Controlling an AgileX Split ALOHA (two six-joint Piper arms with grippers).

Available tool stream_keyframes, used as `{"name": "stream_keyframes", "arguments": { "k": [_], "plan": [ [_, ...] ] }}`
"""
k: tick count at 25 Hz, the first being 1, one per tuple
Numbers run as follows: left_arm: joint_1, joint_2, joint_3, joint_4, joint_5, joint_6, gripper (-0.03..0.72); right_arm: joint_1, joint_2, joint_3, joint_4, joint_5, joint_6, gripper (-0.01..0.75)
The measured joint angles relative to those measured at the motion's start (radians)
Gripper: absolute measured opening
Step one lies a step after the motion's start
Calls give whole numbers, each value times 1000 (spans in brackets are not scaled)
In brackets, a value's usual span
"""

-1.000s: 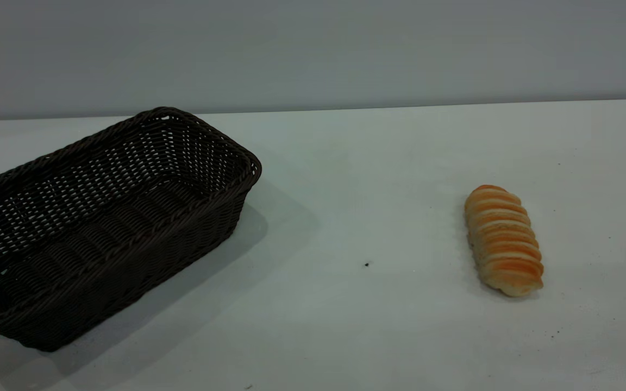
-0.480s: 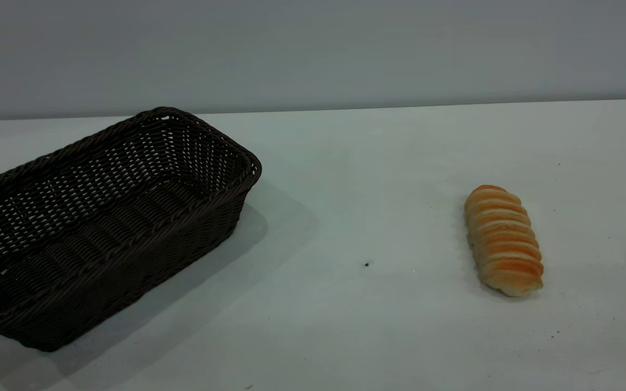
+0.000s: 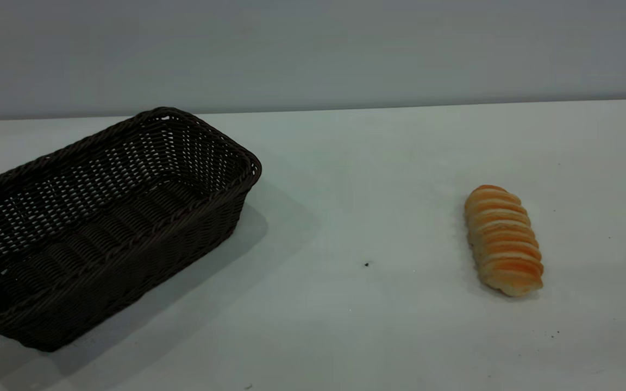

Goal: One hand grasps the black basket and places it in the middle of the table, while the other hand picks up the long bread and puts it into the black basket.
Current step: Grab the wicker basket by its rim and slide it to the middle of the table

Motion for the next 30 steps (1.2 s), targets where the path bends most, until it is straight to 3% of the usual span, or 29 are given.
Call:
{"name": "stream_keyframes", "arguments": {
  "k": [8, 15, 21, 30],
  "plan": [
    [0, 385, 0, 85, -257, -152, 544, 61, 258, -15, -28, -185, -52, 314],
    [0, 796, -6, 259, -483, -330, 544, 61, 449, -15, -33, -342, -125, 449],
    [0, 1115, -8, 352, -573, -509, 544, 61, 495, -15, 5, -375, -126, 474],
    [0, 1403, -104, 373, -575, -717, 544, 61, 495, -15, 41, -383, -128, 475]
  ]
}}
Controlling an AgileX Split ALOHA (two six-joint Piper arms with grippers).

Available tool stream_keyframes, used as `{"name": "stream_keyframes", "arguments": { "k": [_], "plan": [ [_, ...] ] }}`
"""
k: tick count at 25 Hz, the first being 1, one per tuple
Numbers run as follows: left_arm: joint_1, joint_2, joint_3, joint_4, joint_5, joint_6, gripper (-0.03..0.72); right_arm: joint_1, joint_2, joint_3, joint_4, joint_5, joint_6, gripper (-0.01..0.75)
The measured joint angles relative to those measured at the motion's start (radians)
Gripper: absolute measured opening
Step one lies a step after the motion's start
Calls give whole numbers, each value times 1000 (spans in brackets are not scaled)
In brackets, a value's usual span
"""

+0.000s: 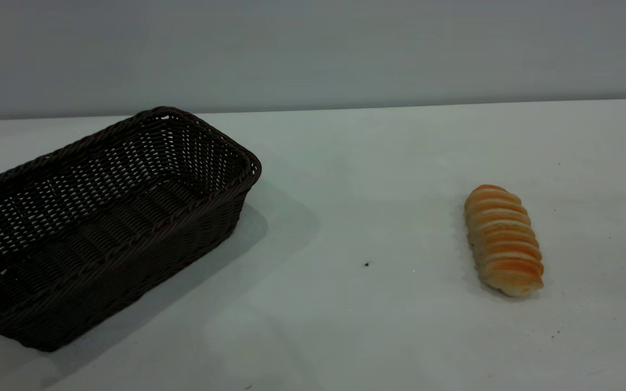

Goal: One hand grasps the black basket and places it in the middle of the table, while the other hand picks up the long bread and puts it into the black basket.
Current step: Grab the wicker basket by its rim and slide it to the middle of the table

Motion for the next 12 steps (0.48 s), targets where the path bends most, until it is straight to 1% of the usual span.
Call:
{"name": "stream_keyframes", "arguments": {
  "k": [5, 9, 12],
  "plan": [
    [39, 81, -69, -14, 2, -67, 544, 26, 0, 0, 4, 0, -3, 475],
    [80, 135, -113, -71, 6, -75, 544, 29, 0, 0, 7, -1, -4, 475],
    [89, 176, -143, -90, 5, -74, 544, 29, 0, 0, 7, -6, -5, 475]
  ]
}}
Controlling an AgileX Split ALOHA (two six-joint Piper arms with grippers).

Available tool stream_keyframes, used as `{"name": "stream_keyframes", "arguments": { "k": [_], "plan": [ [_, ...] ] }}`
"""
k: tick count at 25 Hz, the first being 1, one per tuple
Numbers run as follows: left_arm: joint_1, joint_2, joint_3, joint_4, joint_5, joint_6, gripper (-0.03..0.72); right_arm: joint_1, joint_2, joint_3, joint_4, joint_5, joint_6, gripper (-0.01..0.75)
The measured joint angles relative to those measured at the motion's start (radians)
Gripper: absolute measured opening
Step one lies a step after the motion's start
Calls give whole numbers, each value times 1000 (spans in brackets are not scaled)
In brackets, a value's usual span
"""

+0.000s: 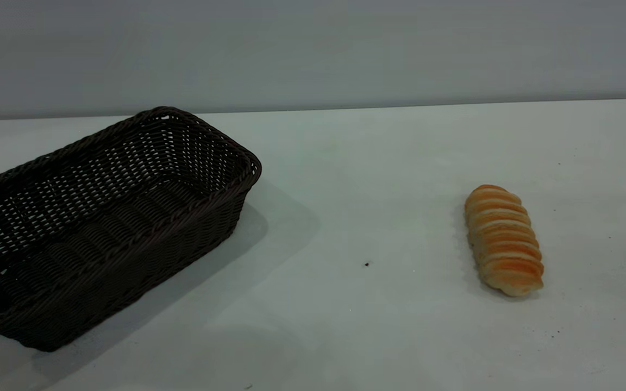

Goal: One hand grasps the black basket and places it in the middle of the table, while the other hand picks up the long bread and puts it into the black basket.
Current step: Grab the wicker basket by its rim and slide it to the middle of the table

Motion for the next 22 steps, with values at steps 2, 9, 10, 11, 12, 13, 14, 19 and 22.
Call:
{"name": "stream_keyframes", "arguments": {
  "k": [2, 9, 10, 11, 12, 13, 14, 19, 22],
  "plan": [
    [1, 33, -21, -7, -3, 0, 544, 0, 0, 0, 0, -1, -1, 475],
    [1, 141, -82, -30, -10, 1, 544, 0, 0, 0, 0, -10, -1, 475],
    [1, 156, -88, -32, -11, 1, 544, 0, 0, 0, 0, -10, -1, 475],
    [1, 167, -93, -33, -12, 1, 544, 0, 0, 0, 0, -10, -1, 475],
    [1, 181, -100, -33, -15, 1, 544, 0, 0, 0, 0, -11, -1, 475],
    [1, 195, -103, -33, -19, 1, 544, 0, 0, 0, 0, -11, -1, 475],
    [1, 211, -109, -33, -24, 1, 544, 0, 0, 0, 0, -11, -1, 475],
    [2, 275, -120, -33, -67, 1, 541, 0, 0, 0, 0, -12, -1, 475],
    [4, 306, -120, -32, -109, -1, 486, 0, 0, 0, -1, -12, -1, 475]
  ]
}}
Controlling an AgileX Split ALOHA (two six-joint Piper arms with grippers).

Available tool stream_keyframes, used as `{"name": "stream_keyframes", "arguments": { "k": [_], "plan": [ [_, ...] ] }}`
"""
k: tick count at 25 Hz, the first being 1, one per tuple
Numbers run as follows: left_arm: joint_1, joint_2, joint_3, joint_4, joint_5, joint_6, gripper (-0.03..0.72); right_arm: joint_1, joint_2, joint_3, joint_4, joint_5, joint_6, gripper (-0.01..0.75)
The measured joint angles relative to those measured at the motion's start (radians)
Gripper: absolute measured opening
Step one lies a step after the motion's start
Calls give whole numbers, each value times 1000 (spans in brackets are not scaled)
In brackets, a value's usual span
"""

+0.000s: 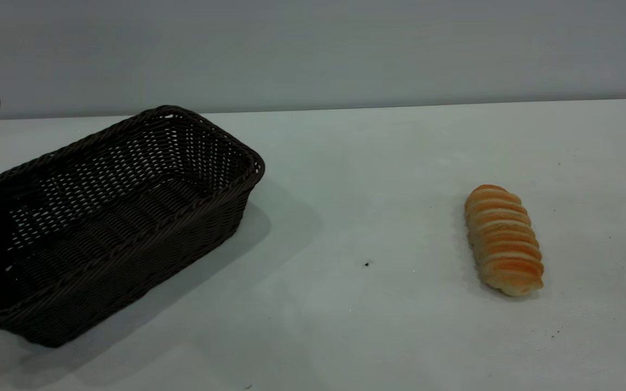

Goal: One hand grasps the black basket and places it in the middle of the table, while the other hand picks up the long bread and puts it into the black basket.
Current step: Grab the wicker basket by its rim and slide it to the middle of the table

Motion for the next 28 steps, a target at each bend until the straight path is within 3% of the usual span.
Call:
{"name": "stream_keyframes", "arguments": {
  "k": [5, 6, 12, 23, 28],
  "plan": [
    [3, 22, -1, -2, -52, -18, 212, 0, 0, 0, 0, 0, -1, 475],
    [3, 22, -4, -2, -65, -16, 191, 0, 0, 0, 0, -1, -1, 475],
    [-21, -20, -6, -8, -117, 40, 171, 0, 0, 0, 0, -4, -1, 475],
    [-233, -52, -58, -8, -184, 184, 151, 0, 0, 0, 5, -17, -1, 475],
    [-282, -14, -61, -1, -221, 217, 150, 0, 0, 0, 5, -23, -1, 475]
  ]
}}
